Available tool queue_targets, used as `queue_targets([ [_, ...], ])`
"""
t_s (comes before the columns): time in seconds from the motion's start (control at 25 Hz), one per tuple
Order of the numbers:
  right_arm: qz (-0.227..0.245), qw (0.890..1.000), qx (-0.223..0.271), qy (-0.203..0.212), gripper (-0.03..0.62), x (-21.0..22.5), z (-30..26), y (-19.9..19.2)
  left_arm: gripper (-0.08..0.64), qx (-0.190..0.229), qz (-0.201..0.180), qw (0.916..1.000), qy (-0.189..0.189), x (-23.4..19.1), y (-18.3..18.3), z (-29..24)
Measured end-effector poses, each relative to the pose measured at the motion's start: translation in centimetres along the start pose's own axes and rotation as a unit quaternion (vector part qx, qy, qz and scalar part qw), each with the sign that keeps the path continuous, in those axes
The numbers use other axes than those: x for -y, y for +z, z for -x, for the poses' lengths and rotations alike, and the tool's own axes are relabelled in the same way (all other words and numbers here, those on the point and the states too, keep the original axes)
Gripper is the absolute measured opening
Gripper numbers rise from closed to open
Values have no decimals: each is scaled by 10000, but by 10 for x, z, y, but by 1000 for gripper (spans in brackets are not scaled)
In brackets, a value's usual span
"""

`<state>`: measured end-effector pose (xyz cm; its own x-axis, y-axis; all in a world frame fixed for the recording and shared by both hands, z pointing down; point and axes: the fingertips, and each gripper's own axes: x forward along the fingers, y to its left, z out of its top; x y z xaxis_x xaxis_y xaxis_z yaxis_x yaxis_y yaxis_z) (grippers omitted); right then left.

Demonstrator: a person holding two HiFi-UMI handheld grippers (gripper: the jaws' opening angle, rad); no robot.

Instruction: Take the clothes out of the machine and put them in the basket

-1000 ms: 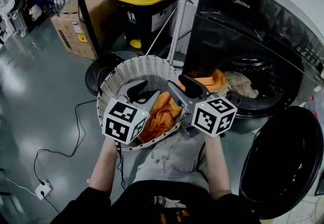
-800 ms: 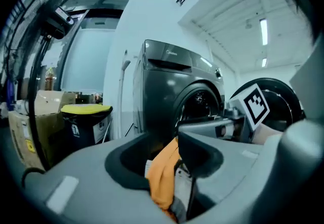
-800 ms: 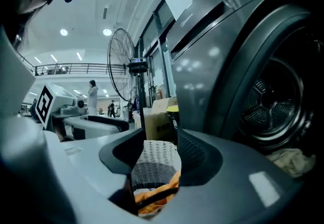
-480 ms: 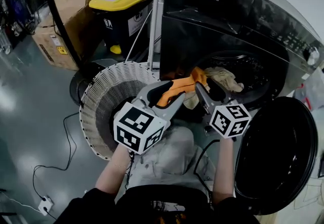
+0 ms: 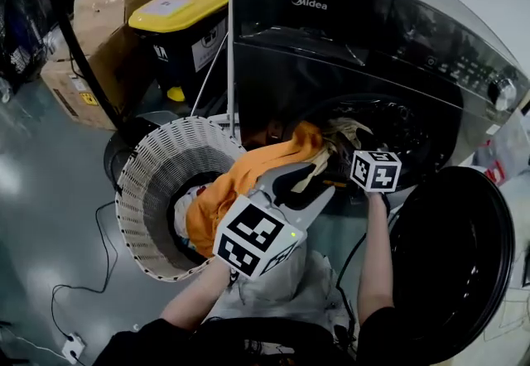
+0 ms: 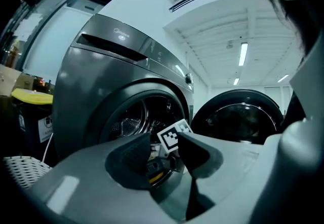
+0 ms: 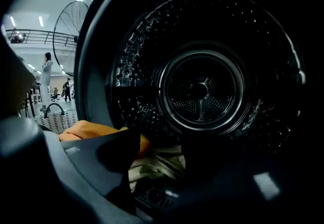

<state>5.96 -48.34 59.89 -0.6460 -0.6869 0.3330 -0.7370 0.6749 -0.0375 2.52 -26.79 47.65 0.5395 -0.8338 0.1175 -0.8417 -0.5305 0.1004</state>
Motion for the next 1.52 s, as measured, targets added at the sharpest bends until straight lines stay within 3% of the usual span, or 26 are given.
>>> queue_targets([
  [0.16, -210, 9986, -479, 50, 316, 21, -42, -21, 173, -124, -19, 9998, -136, 14, -9, -15],
  [0.6, 89, 9772, -2103, 283, 451, 54, -116, -78, 173, -263, 199, 9994, -115, 14, -21, -41],
  [0.68, 226, 9715, -2347, 252, 443, 56, -121, -85, 173, -285, 222, 9993, -97, 12, -23, -44],
  [0.84, 207, 9614, -2731, 277, 347, 56, -124, -95, 173, -314, 264, 9992, -3, 6, -26, -44],
  [1.0, 244, 9656, -2587, -94, 63, 69, -120, -89, 173, -323, 246, 9991, 85, 2, -26, -43],
  [1.04, 262, 9685, -2469, -174, 34, 71, -117, -85, 173, -331, 220, 9992, 106, 1, -26, -42],
  [1.28, 292, 9852, -1686, -119, 31, 66, -101, -66, 173, -440, 192, 9987, 151, 0, -32, -33],
  [1.52, -478, 9966, -635, 197, 30, 48, -67, -39, 173, -420, 229, 9984, 303, -9, -36, -21],
])
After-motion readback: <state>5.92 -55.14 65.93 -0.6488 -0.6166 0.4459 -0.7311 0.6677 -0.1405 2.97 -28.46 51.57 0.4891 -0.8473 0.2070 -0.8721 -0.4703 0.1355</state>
